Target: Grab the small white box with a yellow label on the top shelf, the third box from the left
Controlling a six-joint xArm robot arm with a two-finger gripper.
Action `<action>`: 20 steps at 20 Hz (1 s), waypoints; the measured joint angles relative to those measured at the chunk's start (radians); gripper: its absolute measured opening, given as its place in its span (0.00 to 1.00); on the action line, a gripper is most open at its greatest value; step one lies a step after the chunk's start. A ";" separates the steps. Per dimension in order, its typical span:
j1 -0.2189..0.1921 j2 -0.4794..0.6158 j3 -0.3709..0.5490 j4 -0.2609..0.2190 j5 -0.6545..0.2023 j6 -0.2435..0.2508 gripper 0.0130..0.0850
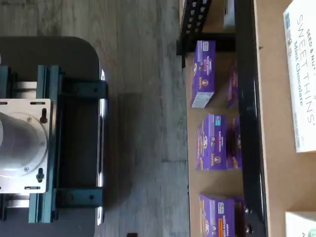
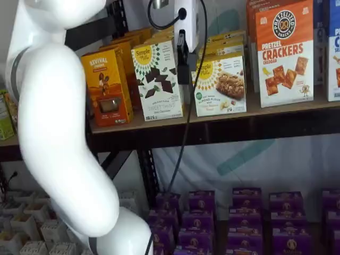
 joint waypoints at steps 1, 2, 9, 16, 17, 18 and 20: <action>0.003 0.006 -0.009 -0.006 0.015 0.002 1.00; 0.007 0.012 -0.022 -0.012 0.036 0.004 1.00; -0.042 0.002 -0.038 0.083 0.034 -0.005 1.00; -0.105 -0.100 0.125 0.262 -0.280 -0.049 1.00; -0.096 -0.104 0.137 0.249 -0.314 -0.054 1.00; -0.087 -0.103 0.142 0.232 -0.338 -0.057 1.00; -0.068 -0.094 0.148 0.192 -0.380 -0.060 1.00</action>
